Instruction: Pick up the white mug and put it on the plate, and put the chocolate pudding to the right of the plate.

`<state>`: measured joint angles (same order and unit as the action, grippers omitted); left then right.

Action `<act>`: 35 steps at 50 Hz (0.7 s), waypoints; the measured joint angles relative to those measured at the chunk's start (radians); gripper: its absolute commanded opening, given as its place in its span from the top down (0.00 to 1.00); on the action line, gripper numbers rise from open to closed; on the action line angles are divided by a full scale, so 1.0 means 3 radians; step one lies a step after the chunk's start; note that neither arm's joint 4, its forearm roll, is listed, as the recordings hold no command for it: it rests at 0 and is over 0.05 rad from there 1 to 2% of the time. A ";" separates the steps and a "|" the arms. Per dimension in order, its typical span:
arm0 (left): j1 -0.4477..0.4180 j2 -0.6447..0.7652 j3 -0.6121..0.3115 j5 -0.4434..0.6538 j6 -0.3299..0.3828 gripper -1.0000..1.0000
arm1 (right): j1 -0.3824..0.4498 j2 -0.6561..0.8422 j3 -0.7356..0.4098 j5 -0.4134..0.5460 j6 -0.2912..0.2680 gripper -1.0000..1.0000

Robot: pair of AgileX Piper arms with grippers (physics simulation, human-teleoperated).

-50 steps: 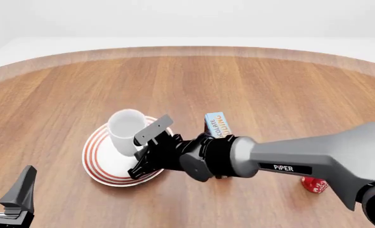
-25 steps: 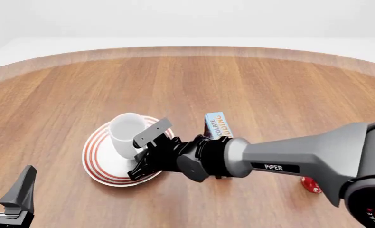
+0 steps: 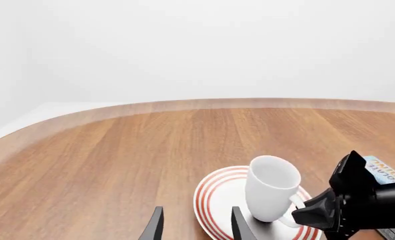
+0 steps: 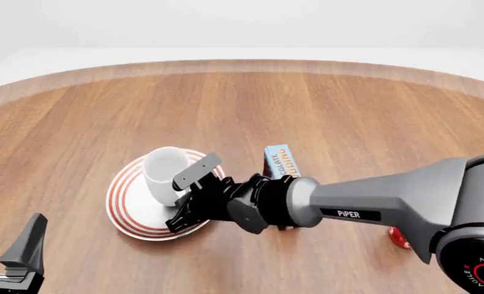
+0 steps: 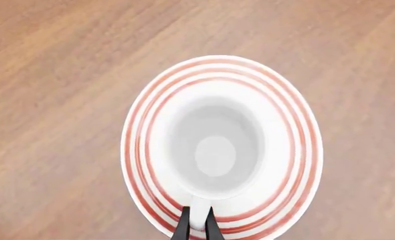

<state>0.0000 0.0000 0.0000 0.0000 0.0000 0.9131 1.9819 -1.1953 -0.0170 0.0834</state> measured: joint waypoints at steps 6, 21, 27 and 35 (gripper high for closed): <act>0.0000 0.0000 0.0000 0.0000 0.0000 0.00 | -0.0022 0.0000 -0.0011 0.0006 0.0000 0.00; 0.0000 0.0000 0.0000 0.0000 0.0000 0.00 | -0.0025 -0.0020 -0.0020 0.0006 0.0027 0.00; 0.0000 0.0000 0.0000 0.0000 0.0000 0.00 | -0.0019 -0.0038 -0.0016 0.0007 0.0034 0.00; 0.0000 0.0000 0.0000 0.0000 0.0000 0.00 | -0.0008 -0.0077 -0.0005 0.0012 0.0036 0.00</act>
<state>0.0000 0.0000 0.0000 0.0000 0.0000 0.9106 1.9587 -1.1967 -0.0135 0.0942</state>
